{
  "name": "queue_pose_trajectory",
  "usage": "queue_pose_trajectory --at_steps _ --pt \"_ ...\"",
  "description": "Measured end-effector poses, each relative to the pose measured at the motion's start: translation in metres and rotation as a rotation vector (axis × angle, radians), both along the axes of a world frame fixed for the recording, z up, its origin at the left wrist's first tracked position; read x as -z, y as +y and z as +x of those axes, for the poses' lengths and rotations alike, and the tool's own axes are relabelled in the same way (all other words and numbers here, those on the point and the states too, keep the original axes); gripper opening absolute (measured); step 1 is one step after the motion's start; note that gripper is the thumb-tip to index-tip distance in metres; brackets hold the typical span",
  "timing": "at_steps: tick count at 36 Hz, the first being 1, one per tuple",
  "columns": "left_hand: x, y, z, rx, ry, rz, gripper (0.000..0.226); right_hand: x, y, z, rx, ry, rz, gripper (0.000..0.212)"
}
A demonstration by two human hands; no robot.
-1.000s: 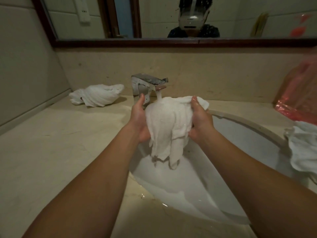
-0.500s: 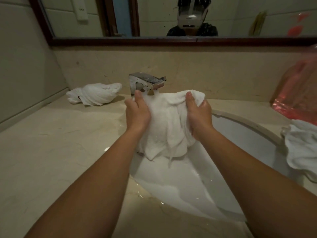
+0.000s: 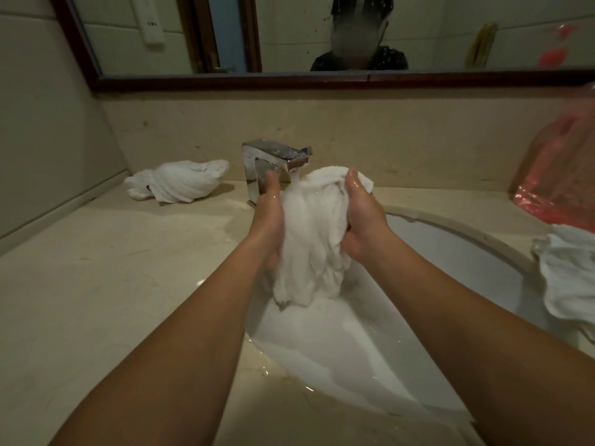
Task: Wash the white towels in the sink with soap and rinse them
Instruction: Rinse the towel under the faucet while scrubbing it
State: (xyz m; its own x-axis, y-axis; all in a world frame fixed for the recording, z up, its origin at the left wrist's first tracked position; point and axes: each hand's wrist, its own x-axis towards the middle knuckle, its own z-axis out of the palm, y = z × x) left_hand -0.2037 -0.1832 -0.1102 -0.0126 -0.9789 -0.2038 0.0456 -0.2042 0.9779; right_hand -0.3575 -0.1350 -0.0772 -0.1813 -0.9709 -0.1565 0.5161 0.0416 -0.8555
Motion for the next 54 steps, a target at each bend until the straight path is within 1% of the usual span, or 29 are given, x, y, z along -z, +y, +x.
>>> queue_pose_trajectory --at_steps 2,4,7,9,11,13,15,16,17,19,20,23,27,31,35,37,39,40,41,42,43,44,46,47,48,50,51,52,54 --pt "-0.002 0.004 -0.003 0.009 -0.002 -0.041 0.135 0.005 0.001 -0.002 -0.003 0.012 -0.007 0.054" --pt "-0.009 0.012 -0.004 -0.029 0.004 -0.089 0.128 0.007 0.005 -0.002 0.000 0.092 -0.013 0.050" --pt "-0.028 0.036 -0.006 -0.086 0.005 -0.132 0.108 0.007 0.011 0.006 0.027 0.336 -0.091 0.053" --pt "-0.036 0.046 -0.006 -0.094 0.079 -0.101 0.104 0.007 0.015 0.014 0.023 0.508 -0.164 0.058" --pt "-0.041 0.054 -0.005 -0.124 0.114 -0.107 0.102 0.010 0.016 0.021 0.012 0.557 -0.183 0.060" --pt "-0.049 0.066 -0.008 -0.132 0.065 -0.132 0.086 0.014 0.019 0.029 -0.002 0.565 -0.149 0.062" --pt "-0.050 0.071 -0.012 -0.126 -0.052 -0.152 0.072 0.021 0.024 0.037 -0.020 0.598 -0.100 0.069" --pt "-0.050 0.072 -0.015 -0.109 -0.117 -0.165 0.071 0.022 0.027 0.041 -0.029 0.610 -0.076 0.068" --pt "-0.048 0.073 -0.016 -0.090 -0.155 -0.170 0.082 0.023 0.029 0.045 -0.030 0.623 -0.047 0.068" --pt "-0.041 0.069 -0.016 -0.106 -0.182 -0.159 0.113 0.022 0.032 0.049 0.013 0.682 0.027 0.069" --pt "-0.038 0.067 -0.016 -0.127 -0.189 -0.164 0.116 0.020 0.033 0.050 0.059 0.730 0.033 0.069" --pt "-0.042 0.067 -0.017 -0.187 -0.218 -0.196 0.083 0.016 0.032 0.051 0.175 0.810 -0.026 0.065" --pt "-0.042 0.062 -0.019 -0.254 -0.237 -0.189 0.082 0.008 0.027 0.043 0.228 0.841 0.027 0.066" --pt "-0.044 0.060 -0.019 -0.273 -0.237 -0.186 0.074 0.004 0.026 0.036 0.246 0.741 0.065 0.076" --pt "-0.046 0.058 -0.016 -0.289 -0.164 -0.150 0.075 0.000 0.026 0.031 0.216 0.654 0.026 0.057" --pt "-0.049 0.060 -0.016 -0.316 -0.143 -0.165 0.075 0.000 0.026 0.033 0.165 0.613 0.052 0.065" --pt "-0.052 0.061 -0.015 -0.366 -0.150 -0.199 0.069 -0.002 0.024 0.036 0.139 0.576 0.155 0.078" --pt "-0.053 0.062 -0.014 -0.391 -0.158 -0.225 0.065 -0.003 0.024 0.034 0.165 0.607 0.208 0.075" --pt "-0.052 0.063 -0.013 -0.406 -0.171 -0.255 0.060 -0.005 0.025 0.031 0.201 0.651 0.236 0.067" --pt "-0.052 0.065 -0.012 -0.412 -0.187 -0.293 0.055 -0.006 0.027 0.028 0.214 0.667 0.227 0.059" --pt "-0.051 0.066 -0.011 -0.402 -0.210 -0.326 0.056 -0.008 0.029 0.027 0.187 0.638 0.194 0.059" --pt "-0.051 0.068 -0.011 -0.381 -0.233 -0.356 0.061 -0.010 0.033 0.030 0.113 0.567 0.166 0.069" --pt "-0.047 0.069 -0.014 -0.313 -0.249 -0.390 0.081 -0.008 0.036 0.037 -0.045 0.420 0.161 0.114" --pt "-0.049 0.072 -0.017 -0.262 -0.233 -0.395 0.091 -0.003 0.032 0.040 -0.098 0.380 0.150 0.123" --pt "-0.049 0.075 -0.020 -0.199 -0.197 -0.384 0.101 0.002 0.031 0.043 -0.122 0.365 0.114 0.120" --pt "-0.044 0.073 -0.022 -0.084 -0.095 -0.342 0.109 0.004 0.032 0.039 -0.147 0.362 0.021 0.092" --pt "-0.041 0.070 -0.021 -0.040 -0.052 -0.327 0.105 0.002 0.034 0.033 -0.145 0.366 -0.025 0.080" --pt "-0.039 0.069 -0.020 -0.010 -0.028 -0.313 0.097 0.002 0.033 0.026 -0.154 0.350 -0.049 0.073" --pt "-0.038 0.064 -0.019 -0.009 0.029 -0.280 0.082 0.008 0.026 0.007 -0.167 0.246 0.013 0.077"
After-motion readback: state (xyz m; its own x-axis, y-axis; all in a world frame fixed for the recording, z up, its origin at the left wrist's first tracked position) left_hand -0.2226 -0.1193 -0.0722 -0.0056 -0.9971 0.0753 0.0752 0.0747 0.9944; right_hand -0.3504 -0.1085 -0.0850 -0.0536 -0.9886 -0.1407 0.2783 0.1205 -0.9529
